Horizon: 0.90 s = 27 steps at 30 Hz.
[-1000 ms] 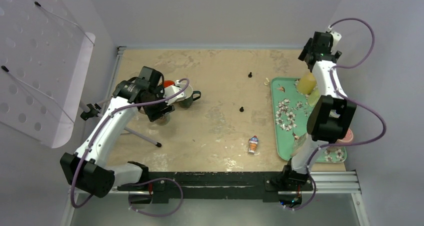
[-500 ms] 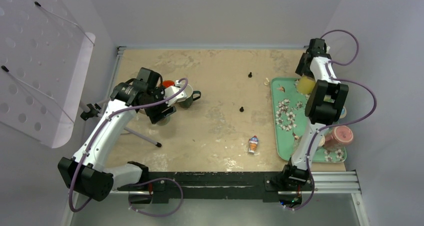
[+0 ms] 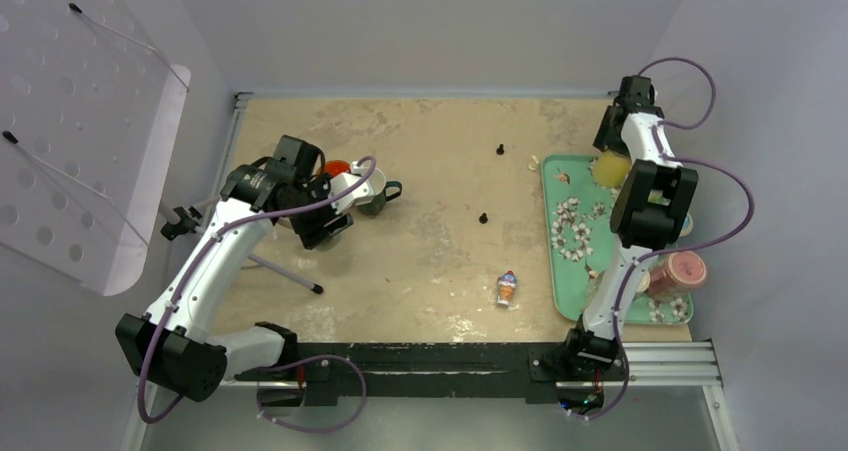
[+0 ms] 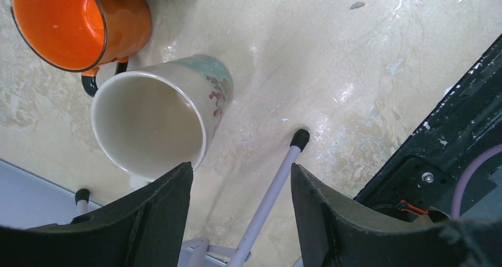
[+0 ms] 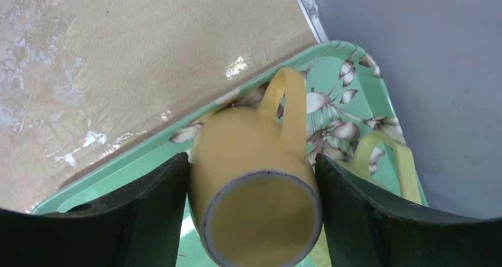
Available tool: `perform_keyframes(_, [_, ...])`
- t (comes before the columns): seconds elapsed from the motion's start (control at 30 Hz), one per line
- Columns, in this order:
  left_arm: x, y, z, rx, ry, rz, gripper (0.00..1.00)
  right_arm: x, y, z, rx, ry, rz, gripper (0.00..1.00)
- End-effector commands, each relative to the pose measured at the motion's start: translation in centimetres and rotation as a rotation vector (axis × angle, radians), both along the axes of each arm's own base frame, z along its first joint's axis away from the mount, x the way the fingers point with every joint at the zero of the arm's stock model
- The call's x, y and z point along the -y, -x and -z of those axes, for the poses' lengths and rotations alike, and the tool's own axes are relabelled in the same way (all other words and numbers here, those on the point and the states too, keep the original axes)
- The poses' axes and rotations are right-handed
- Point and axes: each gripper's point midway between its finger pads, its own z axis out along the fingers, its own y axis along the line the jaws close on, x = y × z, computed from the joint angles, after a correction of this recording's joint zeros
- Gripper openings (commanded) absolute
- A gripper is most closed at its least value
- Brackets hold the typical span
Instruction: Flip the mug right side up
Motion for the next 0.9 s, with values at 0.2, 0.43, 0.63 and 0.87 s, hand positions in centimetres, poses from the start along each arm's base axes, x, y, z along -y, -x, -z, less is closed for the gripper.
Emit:
perform_keyframes(0.2, [2.4,1.1,-3.1,-0.004,0.152,0.047,0.65,-2.7,-0.1,-5.2,0.152,-0.069,-0.103,0.0])
perform_keyframes(0.43, [4.1,1.6,-4.5,-0.018,0.251,0.067,0.66,-5.6,1.8,-9.1,0.284,-0.116,-0.168,0.0])
perform_keyframes(0.63, [7.5,2.3,-7.0,-0.055,0.451,0.113,0.67,-10.0,3.3,-13.1,0.406,-0.178,-0.281,0.0])
perform_keyframes(0.87, [12.6,3.1,-12.7,-0.161,0.858,0.141,0.72,-21.2,5.7,-20.9,0.632,-0.351,-0.565,0.0])
